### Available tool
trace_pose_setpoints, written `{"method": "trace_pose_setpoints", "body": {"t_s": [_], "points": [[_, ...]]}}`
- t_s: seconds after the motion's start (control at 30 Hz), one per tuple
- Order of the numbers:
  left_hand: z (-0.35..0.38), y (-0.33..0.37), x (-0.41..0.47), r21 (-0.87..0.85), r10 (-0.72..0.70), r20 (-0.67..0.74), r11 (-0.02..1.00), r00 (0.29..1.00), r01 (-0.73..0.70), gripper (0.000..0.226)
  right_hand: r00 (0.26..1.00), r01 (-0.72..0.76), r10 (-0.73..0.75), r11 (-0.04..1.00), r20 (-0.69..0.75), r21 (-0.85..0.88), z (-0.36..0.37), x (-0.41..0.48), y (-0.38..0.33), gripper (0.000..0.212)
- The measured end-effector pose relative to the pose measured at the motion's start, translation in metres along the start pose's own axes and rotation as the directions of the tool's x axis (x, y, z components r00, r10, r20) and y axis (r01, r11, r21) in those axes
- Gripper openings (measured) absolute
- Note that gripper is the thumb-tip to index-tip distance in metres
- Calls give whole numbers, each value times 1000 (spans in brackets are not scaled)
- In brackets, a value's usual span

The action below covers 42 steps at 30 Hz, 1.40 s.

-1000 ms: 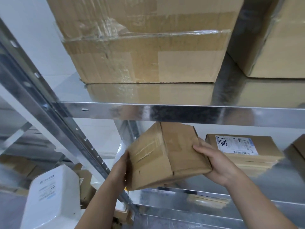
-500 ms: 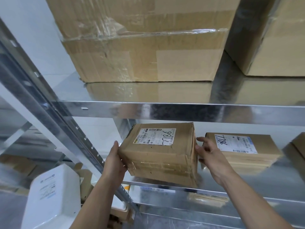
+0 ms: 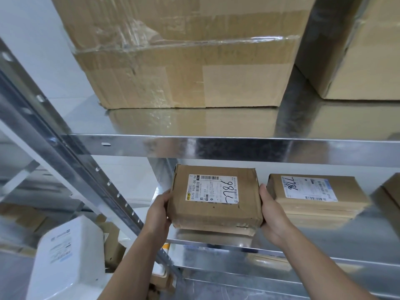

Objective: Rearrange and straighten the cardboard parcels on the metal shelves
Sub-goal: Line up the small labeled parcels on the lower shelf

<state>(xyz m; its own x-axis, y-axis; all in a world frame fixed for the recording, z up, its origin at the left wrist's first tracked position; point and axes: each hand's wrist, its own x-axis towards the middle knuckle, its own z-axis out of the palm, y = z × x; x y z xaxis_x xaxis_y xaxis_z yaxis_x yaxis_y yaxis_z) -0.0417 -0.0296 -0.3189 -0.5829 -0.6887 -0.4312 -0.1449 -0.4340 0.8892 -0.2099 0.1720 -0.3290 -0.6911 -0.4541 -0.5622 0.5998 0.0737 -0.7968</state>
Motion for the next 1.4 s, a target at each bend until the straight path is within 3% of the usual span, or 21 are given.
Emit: {"method": "trace_pose_setpoints", "body": {"t_s": [0.13, 0.33, 0.67, 0.97, 1.33, 1.4], "points": [[4, -1, 5, 37, -45, 22, 998, 999, 45, 49, 997, 69, -70, 997, -37, -22, 6, 11, 5, 42], [9, -5, 13, 22, -51, -18, 998, 999, 51, 57, 1000, 18, -19, 994, -7, -110, 4, 23, 17, 64], [11, -8, 19, 9, -61, -53, 998, 997, 62, 46, 999, 27, -32, 986, -24, -167, 6, 26, 14, 51], [8, -13, 34, 36, -77, -70, 996, 995, 80, 53, 998, 50, -53, 988, -22, -147, 6, 41, 19, 50], [11, -13, 49, 84, -85, -98, 992, 992, 93, 45, 995, 101, -101, 982, 7, -161, 7, 63, 27, 70], [12, -11, 49, 100, -88, -90, 990, 992, 96, 47, 994, 102, -105, 982, -6, -159, 9, 65, 26, 65]]}}
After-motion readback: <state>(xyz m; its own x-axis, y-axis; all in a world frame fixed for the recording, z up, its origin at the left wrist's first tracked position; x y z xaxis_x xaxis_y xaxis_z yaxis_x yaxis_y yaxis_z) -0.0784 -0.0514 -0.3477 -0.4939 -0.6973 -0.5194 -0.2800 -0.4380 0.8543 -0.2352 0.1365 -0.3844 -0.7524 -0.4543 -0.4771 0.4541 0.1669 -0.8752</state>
